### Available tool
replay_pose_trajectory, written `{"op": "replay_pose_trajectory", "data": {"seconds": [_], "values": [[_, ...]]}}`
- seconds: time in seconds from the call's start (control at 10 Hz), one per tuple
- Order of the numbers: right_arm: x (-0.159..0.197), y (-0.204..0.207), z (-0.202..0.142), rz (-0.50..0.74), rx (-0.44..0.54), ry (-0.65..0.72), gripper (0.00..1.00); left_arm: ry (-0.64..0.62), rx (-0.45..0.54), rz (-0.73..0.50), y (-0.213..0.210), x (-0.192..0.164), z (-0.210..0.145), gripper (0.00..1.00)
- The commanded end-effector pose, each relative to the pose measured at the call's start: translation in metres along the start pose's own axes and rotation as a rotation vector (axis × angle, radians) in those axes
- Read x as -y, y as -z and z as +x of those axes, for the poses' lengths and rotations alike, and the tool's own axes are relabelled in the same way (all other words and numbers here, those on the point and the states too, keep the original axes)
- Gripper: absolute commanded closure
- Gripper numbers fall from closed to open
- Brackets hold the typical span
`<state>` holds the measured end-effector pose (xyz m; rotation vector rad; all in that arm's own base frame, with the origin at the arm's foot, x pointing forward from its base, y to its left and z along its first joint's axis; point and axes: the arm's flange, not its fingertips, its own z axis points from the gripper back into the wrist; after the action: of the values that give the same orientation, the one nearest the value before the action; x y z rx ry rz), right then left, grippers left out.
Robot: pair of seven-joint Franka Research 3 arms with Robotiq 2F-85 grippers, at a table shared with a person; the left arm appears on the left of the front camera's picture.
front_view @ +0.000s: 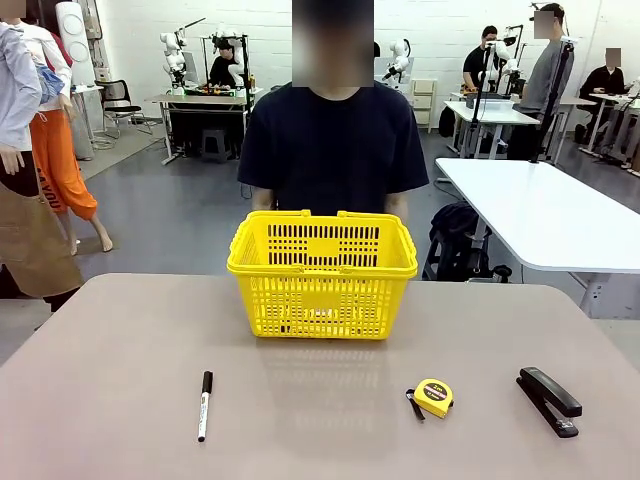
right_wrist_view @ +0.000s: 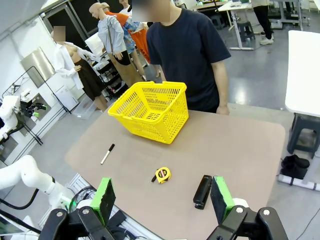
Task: Place the items the person wants into the basket.
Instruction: Pick up the item the person points to and place it in the Market Basket.
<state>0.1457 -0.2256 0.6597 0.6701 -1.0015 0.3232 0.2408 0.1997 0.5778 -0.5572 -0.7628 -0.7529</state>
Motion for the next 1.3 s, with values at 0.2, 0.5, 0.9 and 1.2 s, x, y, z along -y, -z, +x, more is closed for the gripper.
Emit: {"op": "replay_pose_trajectory", "data": {"seconds": [0.2, 0.5, 0.9, 1.2], "values": [[-0.0009, 0.0022, -0.0009, 0.022, 0.011, -0.01, 0.0, 0.031, -0.023, -0.015, 0.0138, 0.0101, 0.0089, 0.0], [-0.0009, 0.0022, -0.0009, 0.022, 0.011, -0.01, 0.0, 0.0, -0.026, -0.006, 0.0079, 0.0002, 0.004, 0.0], [-0.0009, 0.0022, -0.0009, 0.022, 0.011, -0.01, 0.0, 0.0, -0.026, -0.006, 0.0079, 0.0002, 0.004, 0.0], [-0.0009, 0.0022, -0.0009, 0.022, 0.011, -0.01, 0.0, 0.0, -0.026, -0.006, 0.0079, 0.0002, 0.004, 0.0]]}}
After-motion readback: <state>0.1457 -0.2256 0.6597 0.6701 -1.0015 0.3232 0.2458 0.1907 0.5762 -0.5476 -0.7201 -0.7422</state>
